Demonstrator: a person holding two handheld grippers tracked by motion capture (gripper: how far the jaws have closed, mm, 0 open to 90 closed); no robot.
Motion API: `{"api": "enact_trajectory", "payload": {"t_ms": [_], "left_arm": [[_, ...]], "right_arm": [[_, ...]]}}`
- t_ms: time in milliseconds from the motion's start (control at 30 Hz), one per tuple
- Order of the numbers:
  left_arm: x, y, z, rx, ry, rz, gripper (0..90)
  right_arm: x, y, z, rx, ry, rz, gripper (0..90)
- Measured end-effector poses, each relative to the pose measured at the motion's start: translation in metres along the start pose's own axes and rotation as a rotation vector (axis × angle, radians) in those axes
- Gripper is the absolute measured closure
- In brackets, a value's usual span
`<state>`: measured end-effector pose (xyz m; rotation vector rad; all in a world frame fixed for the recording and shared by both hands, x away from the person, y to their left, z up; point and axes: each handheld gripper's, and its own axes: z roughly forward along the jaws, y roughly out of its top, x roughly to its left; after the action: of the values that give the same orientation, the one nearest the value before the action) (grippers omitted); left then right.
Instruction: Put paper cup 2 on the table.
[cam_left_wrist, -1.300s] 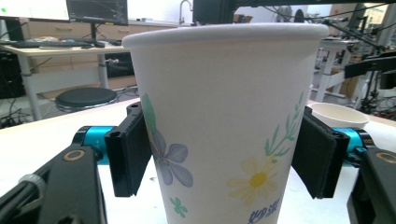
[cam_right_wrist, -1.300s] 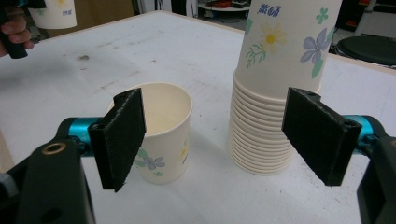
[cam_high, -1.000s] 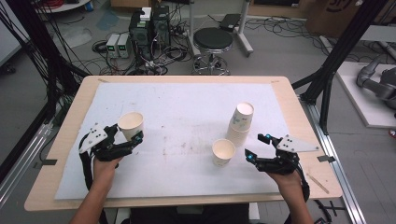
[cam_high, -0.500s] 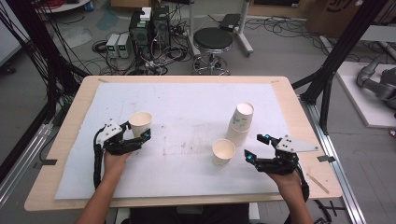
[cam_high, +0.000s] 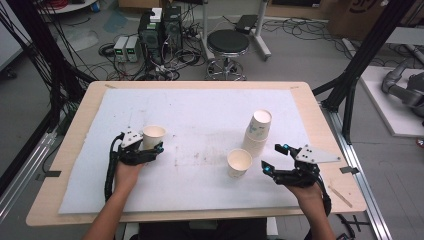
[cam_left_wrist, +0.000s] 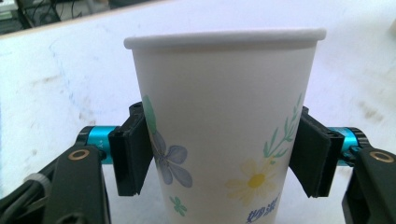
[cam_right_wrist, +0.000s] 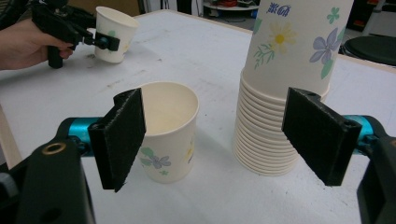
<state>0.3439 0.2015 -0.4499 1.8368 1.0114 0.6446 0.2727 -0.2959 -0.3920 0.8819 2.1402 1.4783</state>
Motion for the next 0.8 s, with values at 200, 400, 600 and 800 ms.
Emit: {"api": "enact_trajectory", "payload": {"t_ms": [200, 400, 600, 800], "left_arm": [[-0.007, -0.002, -0.012, 0.053, 0.029, 0.028, 30.5], [-0.006, -0.01, -0.018, 0.054, 0.031, 0.015, 30.1], [-0.005, -0.012, -0.019, 0.055, 0.023, 0.013, 29.2], [-0.003, -0.014, -0.028, -0.006, -0.032, -0.026, 16.3]], "right_arm": [[0.0, 0.0, -0.001, -0.001, 0.002, 0.0, 22.3], [0.0, -0.001, -0.001, 0.002, 0.0, -0.002, 22.3], [0.0, 0.0, -0.001, 0.001, 0.003, 0.005, 22.3], [-0.002, -0.001, -0.002, 0.002, 0.0, 0.009, 22.3]]}}
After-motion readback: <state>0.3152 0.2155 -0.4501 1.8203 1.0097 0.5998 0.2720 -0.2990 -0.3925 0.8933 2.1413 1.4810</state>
